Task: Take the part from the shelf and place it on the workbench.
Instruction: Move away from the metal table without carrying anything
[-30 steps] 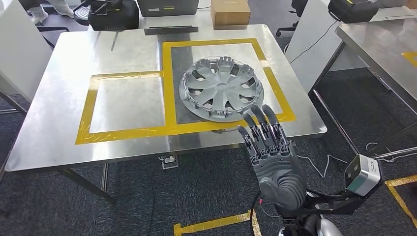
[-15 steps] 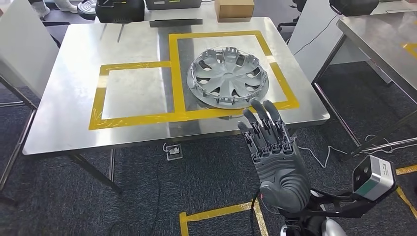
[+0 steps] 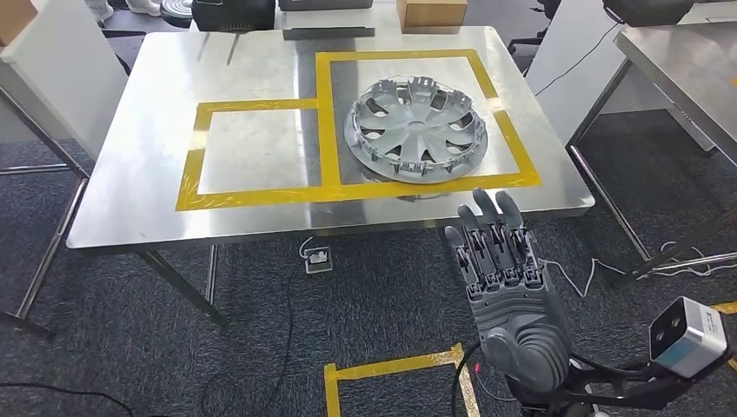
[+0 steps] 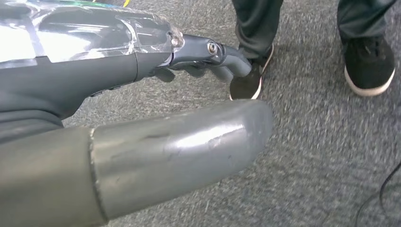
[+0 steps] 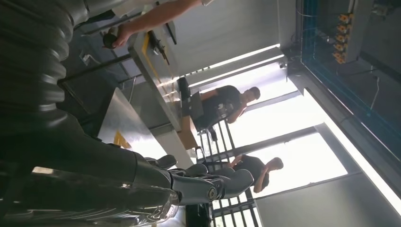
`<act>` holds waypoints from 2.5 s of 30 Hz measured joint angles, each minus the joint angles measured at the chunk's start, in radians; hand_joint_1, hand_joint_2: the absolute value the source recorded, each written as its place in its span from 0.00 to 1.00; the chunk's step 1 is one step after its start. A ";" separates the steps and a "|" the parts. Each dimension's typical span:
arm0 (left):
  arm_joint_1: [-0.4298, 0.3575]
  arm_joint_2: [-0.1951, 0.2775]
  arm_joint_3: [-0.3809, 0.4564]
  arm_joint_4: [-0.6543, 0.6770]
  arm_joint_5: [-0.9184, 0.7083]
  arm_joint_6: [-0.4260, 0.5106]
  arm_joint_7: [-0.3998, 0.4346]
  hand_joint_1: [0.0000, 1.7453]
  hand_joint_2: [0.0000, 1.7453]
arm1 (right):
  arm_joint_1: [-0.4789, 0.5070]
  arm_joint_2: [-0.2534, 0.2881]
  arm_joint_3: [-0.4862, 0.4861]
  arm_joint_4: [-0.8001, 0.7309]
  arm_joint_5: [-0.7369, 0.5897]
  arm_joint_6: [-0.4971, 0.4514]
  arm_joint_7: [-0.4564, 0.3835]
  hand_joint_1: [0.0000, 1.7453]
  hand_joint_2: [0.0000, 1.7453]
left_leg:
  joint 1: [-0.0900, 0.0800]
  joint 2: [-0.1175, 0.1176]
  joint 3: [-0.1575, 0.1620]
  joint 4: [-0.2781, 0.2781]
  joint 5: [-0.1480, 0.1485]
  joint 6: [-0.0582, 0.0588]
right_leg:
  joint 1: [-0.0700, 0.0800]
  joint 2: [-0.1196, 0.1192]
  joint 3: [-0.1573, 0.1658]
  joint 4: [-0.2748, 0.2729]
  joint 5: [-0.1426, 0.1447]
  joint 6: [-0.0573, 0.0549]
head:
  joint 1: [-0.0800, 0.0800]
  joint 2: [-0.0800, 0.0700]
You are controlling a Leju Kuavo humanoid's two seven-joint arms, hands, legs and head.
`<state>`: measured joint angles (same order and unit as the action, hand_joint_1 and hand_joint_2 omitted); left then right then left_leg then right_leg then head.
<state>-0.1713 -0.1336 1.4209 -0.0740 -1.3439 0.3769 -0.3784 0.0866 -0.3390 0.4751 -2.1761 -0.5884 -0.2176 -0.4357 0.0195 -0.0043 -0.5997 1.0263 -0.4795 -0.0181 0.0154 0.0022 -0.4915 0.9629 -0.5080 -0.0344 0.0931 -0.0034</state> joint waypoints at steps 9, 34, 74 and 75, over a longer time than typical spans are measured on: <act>-0.001 0.008 0.002 0.000 -0.024 0.008 0.002 0.00 0.00 | 0.031 0.000 0.003 0.008 -0.010 -0.003 -0.033 0.00 1.00 | -0.001 0.006 0.011 0.116 -0.090 -0.021 | -0.009 -0.014 -0.047 0.009 0.030 0.008 | -0.041 0.000; -0.003 0.005 0.013 0.000 -0.078 0.008 0.040 0.00 0.00 | 0.062 0.001 0.018 0.027 -0.036 -0.018 -0.073 0.00 1.00 | 0.000 0.005 -0.070 0.128 -0.080 -0.008 | -0.010 -0.009 0.011 -0.032 0.017 0.011 | -0.029 0.000; -0.002 0.013 0.013 0.000 -0.118 -0.002 0.030 0.00 0.00 | 0.076 -0.004 -0.049 0.027 0.081 -0.091 -0.002 0.00 1.00 | -0.005 0.004 0.071 0.007 -0.072 0.009 | -0.012 -0.013 -0.077 0.049 0.032 0.044 | -0.047 0.000; -0.001 0.013 0.013 0.000 -0.119 -0.002 0.030 0.00 0.00 | 0.073 -0.004 -0.048 0.027 0.111 -0.114 0.016 0.00 1.00 | -0.005 0.004 0.067 0.007 -0.066 0.018 | -0.013 -0.012 -0.078 0.049 0.036 0.048 | -0.045 0.000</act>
<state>-0.1726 -0.1211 1.4340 -0.0740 -1.4633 0.3745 -0.3489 0.1593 -0.3435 0.4269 -2.1487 -0.4775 -0.3321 -0.4198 0.0148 -0.0002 -0.5326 1.0332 -0.5455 -0.0004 0.0021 -0.0103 -0.5696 1.0120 -0.4720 0.0139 0.0478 -0.0036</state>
